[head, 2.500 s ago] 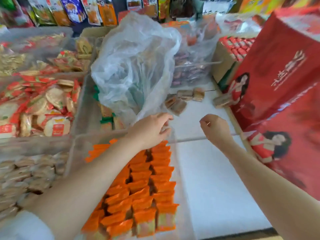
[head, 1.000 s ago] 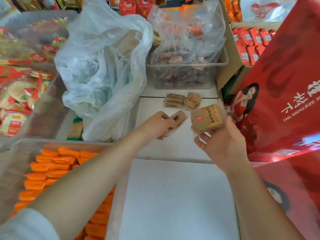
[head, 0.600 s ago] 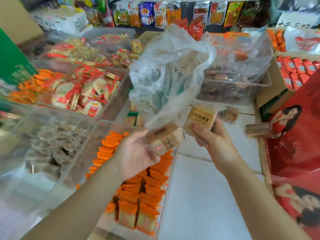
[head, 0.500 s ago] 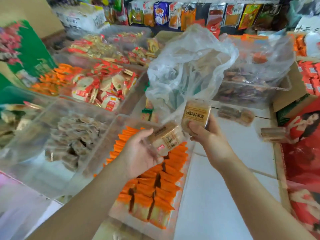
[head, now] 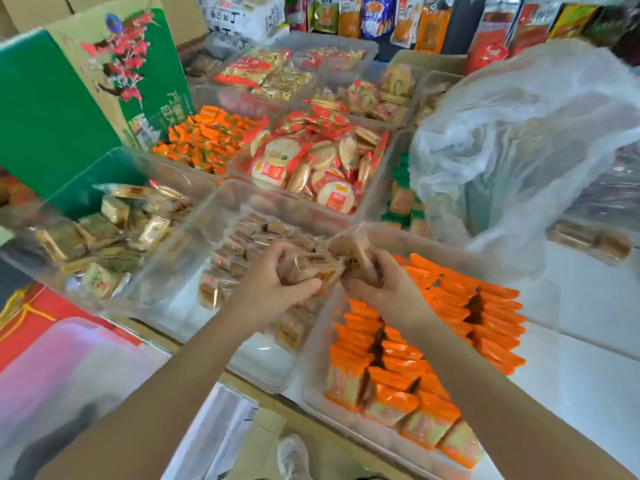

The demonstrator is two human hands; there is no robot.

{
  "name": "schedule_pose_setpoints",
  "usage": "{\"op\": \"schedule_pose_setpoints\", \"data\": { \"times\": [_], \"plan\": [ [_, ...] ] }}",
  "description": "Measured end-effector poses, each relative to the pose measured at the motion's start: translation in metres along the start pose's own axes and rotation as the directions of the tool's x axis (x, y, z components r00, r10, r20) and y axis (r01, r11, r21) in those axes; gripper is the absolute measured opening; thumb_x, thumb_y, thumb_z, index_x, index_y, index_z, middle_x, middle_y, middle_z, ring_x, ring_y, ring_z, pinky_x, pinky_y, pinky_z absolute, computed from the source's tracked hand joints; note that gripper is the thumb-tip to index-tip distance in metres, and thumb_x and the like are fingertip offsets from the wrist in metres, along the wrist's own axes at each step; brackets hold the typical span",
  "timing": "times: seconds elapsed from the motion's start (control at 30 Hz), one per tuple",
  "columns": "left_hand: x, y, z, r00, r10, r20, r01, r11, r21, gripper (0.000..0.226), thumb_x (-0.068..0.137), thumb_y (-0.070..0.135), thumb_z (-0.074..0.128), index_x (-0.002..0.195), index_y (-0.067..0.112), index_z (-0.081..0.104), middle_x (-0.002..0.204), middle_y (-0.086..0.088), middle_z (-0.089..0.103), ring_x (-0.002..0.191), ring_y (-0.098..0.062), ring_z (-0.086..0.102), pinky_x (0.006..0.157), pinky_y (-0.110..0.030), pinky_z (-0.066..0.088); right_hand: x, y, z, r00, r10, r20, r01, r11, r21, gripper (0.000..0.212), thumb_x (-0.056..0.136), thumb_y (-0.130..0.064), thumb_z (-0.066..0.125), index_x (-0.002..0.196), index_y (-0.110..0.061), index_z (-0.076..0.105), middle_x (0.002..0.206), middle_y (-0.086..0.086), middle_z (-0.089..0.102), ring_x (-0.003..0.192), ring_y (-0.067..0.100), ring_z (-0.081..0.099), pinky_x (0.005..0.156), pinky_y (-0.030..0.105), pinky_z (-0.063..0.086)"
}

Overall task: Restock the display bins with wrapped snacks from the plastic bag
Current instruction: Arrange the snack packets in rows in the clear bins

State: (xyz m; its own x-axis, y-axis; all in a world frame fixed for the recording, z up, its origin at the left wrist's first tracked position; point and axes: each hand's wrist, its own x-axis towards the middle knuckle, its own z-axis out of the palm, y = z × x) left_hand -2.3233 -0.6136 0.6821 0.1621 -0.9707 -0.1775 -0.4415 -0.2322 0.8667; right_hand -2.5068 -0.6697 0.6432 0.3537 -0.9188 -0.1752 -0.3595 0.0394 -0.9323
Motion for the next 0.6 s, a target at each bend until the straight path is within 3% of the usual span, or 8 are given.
{"op": "schedule_pose_setpoints", "data": {
  "times": [0.1,0.2,0.3,0.33,0.4,0.47,0.6],
  "plan": [
    [0.007,-0.043,-0.054,0.994,0.086,0.065,-0.102,0.945,0.309,0.033,0.073,0.031,0.077,0.096,0.023,0.055,0.085,0.008,0.059,0.077,-0.007,0.058,0.065,-0.022,0.047,0.014,-0.012,0.019,0.994,-0.009,-0.11,-0.014,0.979,-0.203,0.031,0.082,-0.02,0.07,0.104,-0.022,0.048,0.079,-0.01,0.057,0.064,0.005,0.055,0.051,0.013,0.041],
    [0.018,-0.089,-0.1,0.984,0.038,0.172,-0.115,0.879,0.463,0.053,0.063,0.058,0.073,0.096,0.019,0.059,0.087,0.002,0.061,0.079,-0.015,0.06,0.069,-0.034,0.051,0.022,-0.031,0.036,0.987,-0.088,-0.138,0.041,0.947,-0.318,0.037,0.078,-0.023,0.075,0.104,-0.022,0.048,0.078,-0.011,0.055,0.062,0.0,0.053,0.046,0.01,0.04],
    [0.032,-0.127,-0.124,0.928,-0.075,0.365,-0.173,0.78,0.602,0.032,0.074,0.035,0.075,0.096,0.027,0.054,0.089,0.013,0.058,0.085,-0.011,0.057,0.074,-0.026,0.046,0.024,-0.047,0.065,0.982,-0.186,0.042,0.185,0.87,-0.458,0.027,0.079,-0.026,0.074,0.096,-0.024,0.053,0.077,-0.008,0.057,0.063,-0.001,0.049,0.056,0.01,0.038],
    [0.037,-0.136,-0.127,0.901,-0.113,0.419,-0.218,0.716,0.663,0.027,0.078,0.027,0.073,0.093,0.029,0.05,0.089,0.013,0.056,0.085,-0.01,0.055,0.072,-0.023,0.043,0.025,-0.048,0.078,0.976,-0.176,0.128,0.217,0.824,-0.523,0.026,0.08,-0.029,0.071,0.1,-0.022,0.057,0.082,-0.006,0.06,0.066,0.002,0.051,0.06,0.016,0.042],
    [0.049,-0.152,-0.13,0.866,-0.152,0.477,-0.313,0.58,0.753,0.021,0.084,0.022,0.064,0.101,0.025,0.052,0.103,0.01,0.057,0.092,-0.01,0.055,0.068,-0.02,0.04,0.028,-0.044,0.107,0.96,-0.074,0.269,0.239,0.716,-0.656,0.03,0.083,-0.038,0.065,0.108,-0.023,0.056,0.093,-0.002,0.063,0.081,0.015,0.059,0.069,0.031,0.05],
    [0.061,-0.164,-0.131,0.844,-0.186,0.502,-0.376,0.463,0.803,0.031,0.087,0.022,0.058,0.117,0.022,0.053,0.123,0.006,0.05,0.1,-0.014,0.056,0.064,-0.017,0.037,0.032,-0.035,0.135,0.932,0.04,0.36,0.26,0.617,-0.743,0.028,0.085,-0.044,0.058,0.101,-0.023,0.05,0.097,0.001,0.062,0.089,0.023,0.061,0.071,0.034,0.051],
    [0.074,-0.174,-0.131,0.852,-0.203,0.483,-0.43,0.253,0.866,0.036,0.088,0.009,0.053,0.123,0.015,0.049,0.128,-0.004,0.042,0.097,-0.025,0.057,0.07,-0.036,0.046,0.041,-0.02,0.174,0.916,0.086,0.391,0.28,0.562,-0.778,0.035,0.091,-0.045,0.048,0.112,-0.017,0.048,0.104,0.003,0.059,0.093,0.027,0.059,0.065,0.031,0.045]
  ]
}}
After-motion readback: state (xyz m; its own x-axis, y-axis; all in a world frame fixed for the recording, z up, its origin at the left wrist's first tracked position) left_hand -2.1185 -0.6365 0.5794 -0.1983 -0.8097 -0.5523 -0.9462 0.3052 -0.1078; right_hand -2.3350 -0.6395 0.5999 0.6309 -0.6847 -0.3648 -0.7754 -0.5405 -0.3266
